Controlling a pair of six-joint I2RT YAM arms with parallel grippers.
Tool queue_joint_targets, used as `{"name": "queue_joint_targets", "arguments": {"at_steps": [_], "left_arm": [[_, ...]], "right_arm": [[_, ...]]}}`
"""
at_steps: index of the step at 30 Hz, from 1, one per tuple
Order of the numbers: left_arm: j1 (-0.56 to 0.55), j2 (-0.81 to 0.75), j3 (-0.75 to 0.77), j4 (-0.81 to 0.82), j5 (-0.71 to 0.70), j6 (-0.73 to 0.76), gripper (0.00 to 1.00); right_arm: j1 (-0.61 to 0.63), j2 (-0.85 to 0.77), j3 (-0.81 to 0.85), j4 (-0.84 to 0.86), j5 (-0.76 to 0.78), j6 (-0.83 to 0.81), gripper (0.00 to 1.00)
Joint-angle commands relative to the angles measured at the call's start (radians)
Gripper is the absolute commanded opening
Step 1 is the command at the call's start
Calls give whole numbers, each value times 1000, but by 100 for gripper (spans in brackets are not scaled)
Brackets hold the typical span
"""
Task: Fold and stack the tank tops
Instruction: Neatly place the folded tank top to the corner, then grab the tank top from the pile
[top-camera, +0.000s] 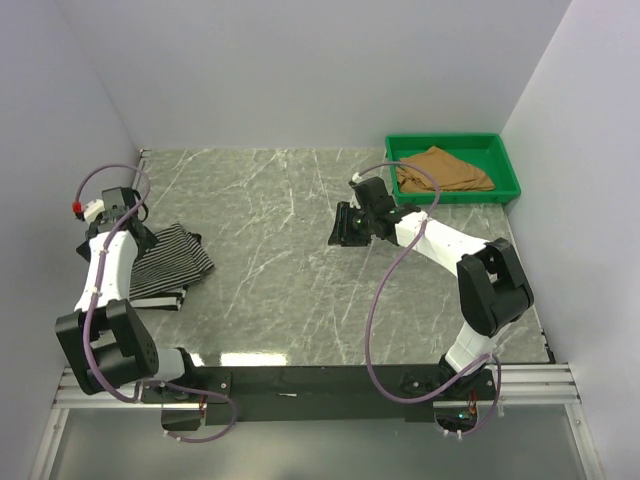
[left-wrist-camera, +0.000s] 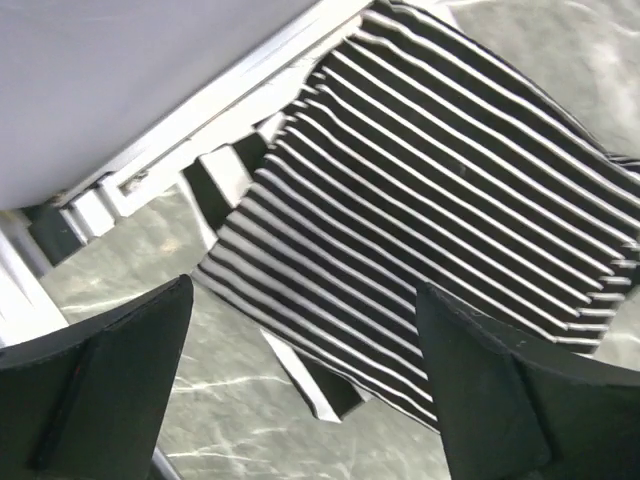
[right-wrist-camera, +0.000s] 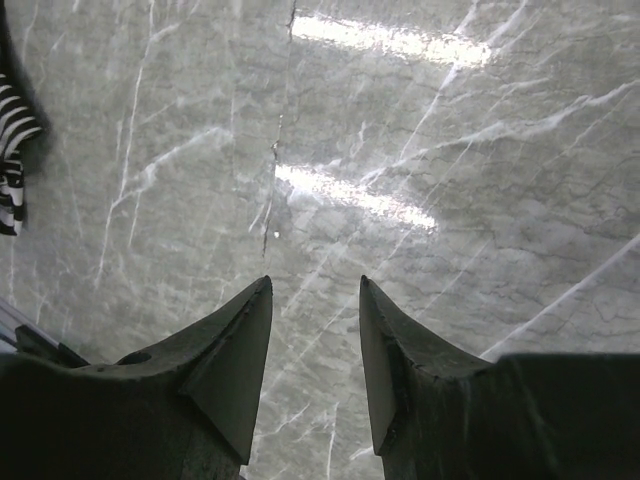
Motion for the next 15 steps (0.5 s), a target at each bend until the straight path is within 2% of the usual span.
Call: {"name": "queue_joint_targets", "arguments": {"at_steps": [1,4,6,10,11,14,15], "left_arm": [[1,-65,34,50,72,-56,99],[-8,-107,69,67,195,-50,99],[-58,-136,82,81,268,-48,99],[-233,-153,80,131,365,-68,99],[-335,-145,83,152,377,-77,99],[-518,-101,92,200,428,-97,99],[-550,-75,95,212,440,-102,99]], "right_arm": [[-6,-44,-2,18,30,-25,48],[-15,-63,16,-5,54,-26,48],[-38,-81,34,-14,73,-23,48],[-102,-75,141,-80,131,-17,48],[-122,-65,177,-94,149,-19,49],[-228,6,341,-151,244,-8,50],[-280,67,451,-172,275,-5,50]]}}
